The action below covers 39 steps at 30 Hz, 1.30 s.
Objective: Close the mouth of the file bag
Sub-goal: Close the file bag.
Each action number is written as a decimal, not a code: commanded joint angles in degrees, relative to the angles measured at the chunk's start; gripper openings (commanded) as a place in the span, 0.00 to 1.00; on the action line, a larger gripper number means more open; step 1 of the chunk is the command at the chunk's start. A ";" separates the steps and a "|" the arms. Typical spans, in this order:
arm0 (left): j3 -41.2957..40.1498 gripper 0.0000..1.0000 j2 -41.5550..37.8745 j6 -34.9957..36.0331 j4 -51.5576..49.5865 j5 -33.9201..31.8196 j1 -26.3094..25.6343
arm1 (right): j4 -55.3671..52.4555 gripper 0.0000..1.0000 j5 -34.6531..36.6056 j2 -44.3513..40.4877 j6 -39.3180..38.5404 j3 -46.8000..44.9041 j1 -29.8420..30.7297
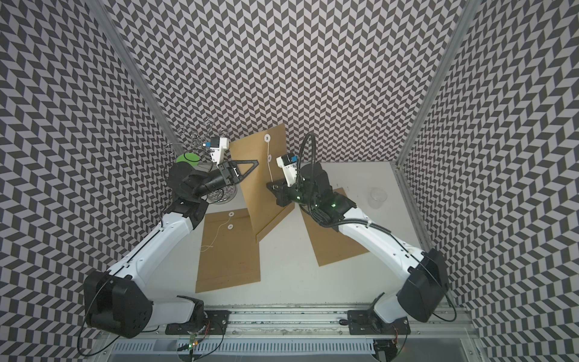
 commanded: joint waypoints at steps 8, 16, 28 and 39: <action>3.29 0.00 -1.42 0.03 3.03 1.01 0.16 | 5.41 0.11 -3.98 -1.58 1.59 -1.77 -1.19; 3.37 0.00 -1.38 -0.14 3.26 1.10 0.33 | 6.82 0.16 -5.34 -2.20 3.46 -3.11 -2.46; 4.23 0.00 -1.55 -0.34 3.98 3.05 0.36 | 9.93 0.00 -11.03 -2.21 6.39 -4.45 -4.78; 3.49 0.00 -2.59 -4.03 10.49 11.48 -0.68 | 4.28 0.00 -13.08 0.45 6.45 -0.28 -9.06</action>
